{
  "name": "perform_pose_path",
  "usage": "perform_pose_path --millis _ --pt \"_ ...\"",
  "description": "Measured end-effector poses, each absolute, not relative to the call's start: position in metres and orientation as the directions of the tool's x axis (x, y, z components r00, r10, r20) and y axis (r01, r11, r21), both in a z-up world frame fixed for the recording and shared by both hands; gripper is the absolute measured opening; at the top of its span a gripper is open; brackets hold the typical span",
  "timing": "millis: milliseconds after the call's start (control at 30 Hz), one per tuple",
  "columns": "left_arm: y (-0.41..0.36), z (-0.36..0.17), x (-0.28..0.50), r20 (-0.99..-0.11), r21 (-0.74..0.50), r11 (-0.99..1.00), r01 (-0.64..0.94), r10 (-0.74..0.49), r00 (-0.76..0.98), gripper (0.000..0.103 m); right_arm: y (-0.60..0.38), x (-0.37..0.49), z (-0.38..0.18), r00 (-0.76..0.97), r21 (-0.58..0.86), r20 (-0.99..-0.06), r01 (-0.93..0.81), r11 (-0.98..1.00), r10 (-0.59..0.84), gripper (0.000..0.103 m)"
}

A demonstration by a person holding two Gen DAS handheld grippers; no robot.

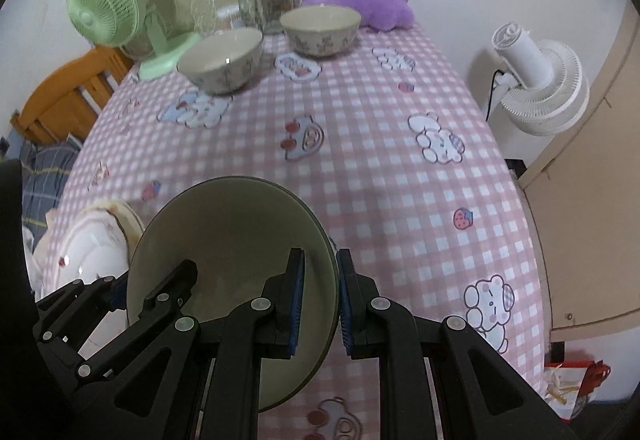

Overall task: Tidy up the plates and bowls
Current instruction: 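Lift the bowl and carry it toward the plate stack, then lower the bowl onto the plate stack and open both grippers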

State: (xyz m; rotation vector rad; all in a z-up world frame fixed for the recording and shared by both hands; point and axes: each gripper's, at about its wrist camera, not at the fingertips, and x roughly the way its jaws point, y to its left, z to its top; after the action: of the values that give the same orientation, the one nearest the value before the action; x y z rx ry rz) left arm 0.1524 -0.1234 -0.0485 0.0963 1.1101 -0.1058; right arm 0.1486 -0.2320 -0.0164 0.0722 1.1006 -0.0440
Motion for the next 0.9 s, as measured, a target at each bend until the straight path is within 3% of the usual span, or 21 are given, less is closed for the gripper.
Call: perform_pose_path --millis 433,700,767,833,900 --pt "-0.133 -0.067 0.145 -0.905 0.057 0.995 0.081 0.017 0.424 0.023 -0.241 0.154 -0.045 0.396 0.049 -0.917 -0.008 0.999 0.048 0.019" --pt "-0.139 -0.057 0.14 -0.893 0.07 0.992 0.103 0.016 0.45 0.04 -0.246 0.153 -0.043 0.388 0.077 -0.919 -0.005 0.997 0.072 0.021" --pt "-0.14 -0.053 0.138 -0.89 0.069 0.99 0.119 0.007 0.456 0.059 -0.245 0.151 -0.039 0.401 0.069 -0.914 0.0 0.998 0.063 0.022" --pt "-0.14 -0.05 0.136 -0.888 0.065 0.988 0.14 -0.007 0.46 0.063 -0.244 0.148 -0.036 0.4 0.072 -0.914 0.013 0.997 0.061 0.022" --pt "-0.138 -0.047 0.135 -0.891 0.07 0.986 0.149 -0.005 0.454 0.064 -0.245 0.146 -0.035 0.393 0.097 -0.916 0.026 0.995 0.079 0.037"
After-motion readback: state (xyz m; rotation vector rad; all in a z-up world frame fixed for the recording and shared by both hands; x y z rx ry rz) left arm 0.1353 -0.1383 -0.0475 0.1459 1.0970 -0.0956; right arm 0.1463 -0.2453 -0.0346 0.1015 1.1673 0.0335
